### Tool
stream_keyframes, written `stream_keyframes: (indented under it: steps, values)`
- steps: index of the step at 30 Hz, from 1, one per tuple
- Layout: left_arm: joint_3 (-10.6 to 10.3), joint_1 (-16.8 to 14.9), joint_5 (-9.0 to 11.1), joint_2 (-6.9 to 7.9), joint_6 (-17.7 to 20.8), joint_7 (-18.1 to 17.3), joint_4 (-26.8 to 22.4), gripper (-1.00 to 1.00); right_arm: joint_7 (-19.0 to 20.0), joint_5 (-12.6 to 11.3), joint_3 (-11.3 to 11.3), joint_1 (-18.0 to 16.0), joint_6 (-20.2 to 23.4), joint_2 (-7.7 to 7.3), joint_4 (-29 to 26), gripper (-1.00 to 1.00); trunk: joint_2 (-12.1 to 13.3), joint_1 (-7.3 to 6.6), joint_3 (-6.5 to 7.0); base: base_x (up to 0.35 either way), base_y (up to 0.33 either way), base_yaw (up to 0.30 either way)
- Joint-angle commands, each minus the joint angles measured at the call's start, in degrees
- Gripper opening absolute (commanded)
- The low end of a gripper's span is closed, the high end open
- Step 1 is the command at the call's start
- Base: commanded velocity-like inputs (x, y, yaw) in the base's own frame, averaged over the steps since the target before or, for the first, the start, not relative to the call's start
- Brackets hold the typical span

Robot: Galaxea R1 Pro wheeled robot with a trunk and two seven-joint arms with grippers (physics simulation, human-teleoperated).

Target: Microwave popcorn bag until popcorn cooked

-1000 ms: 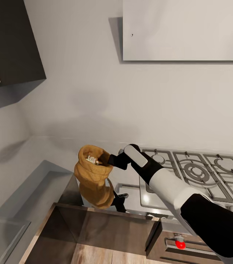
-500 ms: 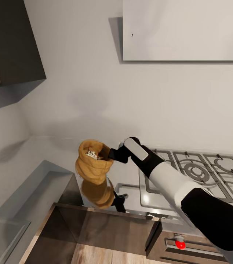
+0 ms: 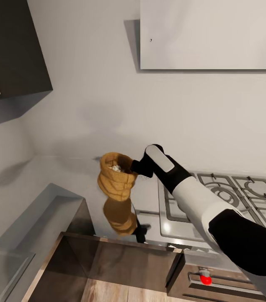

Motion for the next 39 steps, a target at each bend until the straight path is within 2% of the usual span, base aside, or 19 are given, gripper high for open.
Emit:
stream_keyframes:
  steps: [1, 4, 14, 19, 22, 23, 26, 27, 29, 31, 34, 39]
  values:
    - [0.2, 0.0, 0.0, -0.02, -0.2, -0.1, 0.0, 1.00, -1.9, -0.2, -0.1, -0.1, 0.2, 0.00, -1.4, -1.00, -0.1, 0.04, -0.12, 0.000, 0.000, 0.000]
    - [0.2, 0.0, 0.0, -0.02, -0.2, -0.1, 0.0, 1.00, -4.9, -0.3, -0.4, 0.0, 0.2, 0.00, -3.8, -1.00, -0.1, 0.04, -0.12, 0.000, 0.000, 0.000]
    - [0.2, -0.1, 0.0, -0.10, -0.2, 0.3, 0.0, 1.00, -6.5, -0.2, -0.3, 0.5, 0.2, 0.00, -4.1, -1.00, -0.1, 0.04, -0.09, -0.223, -0.151, 0.000]
    - [0.2, -0.2, 0.0, -0.11, -0.2, 0.3, 0.0, 1.00, -9.4, -0.2, -0.3, 0.6, 0.1, 0.00, -5.0, -1.00, -0.1, 0.04, 0.30, -0.283, -0.194, 0.000]
    - [0.3, -0.2, 0.0, -0.05, -0.2, 0.3, 0.0, 1.00, -13.1, -0.3, -0.5, 0.7, -0.3, 0.00, -7.7, -1.00, -0.1, 0.04, 0.57, -0.184, -0.115, 0.000]
    - [0.3, -0.1, 0.0, -0.05, -0.2, 0.2, 0.0, 1.00, -14.6, -0.3, -1.0, 0.7, -0.5, 0.00, -8.7, -1.00, -0.1, 0.04, 0.66, -0.047, -0.028, 0.000]
    - [0.3, -0.1, 0.0, -0.06, -0.2, 0.2, 0.0, 1.00, -18.3, -0.2, -5.9, 0.6, -0.8, -0.09, -12.6, -1.00, -0.1, 0.04, 0.94, -0.013, -0.008, 0.000]
    - [0.3, -0.1, 0.0, -0.04, -0.2, 0.2, 0.0, 1.00, -19.5, -0.2, -6.4, 0.5, -0.8, -0.16, -13.8, -1.00, -0.1, 0.04, 1.03, -0.002, -0.001, 0.000]
    - [0.3, -0.1, 0.0, -0.07, -0.2, 0.3, 0.0, 1.00, -23.7, -0.2, -6.9, 0.4, -0.7, -0.26, -17.5, -1.00, -0.1, 0.04, 1.22, -0.001, 0.000, 0.000]
    - [0.3, -0.1, 0.0, -0.10, -0.2, 0.3, 0.0, 1.00, -25.6, -0.2, -7.0, 0.6, -0.7, -0.52, -19.5, -1.00, -0.1, 0.04, 1.40, -0.126, -0.036, 0.000]
    - [0.2, -0.2, 0.0, -0.11, -0.2, 0.3, 0.0, 1.00, -26.2, -0.3, -7.0, 0.7, -0.7, -2.30, -20.5, -1.00, -0.1, 0.04, 1.66, -0.272, -0.124, 0.000]
    - [0.2, -0.2, 0.0, -0.11, -0.2, 0.3, 0.0, 1.00, -26.3, -0.3, -7.0, 0.8, -0.7, -2.77, -20.6, -1.00, -0.1, 0.04, 1.75, -0.309, -0.160, 0.000]
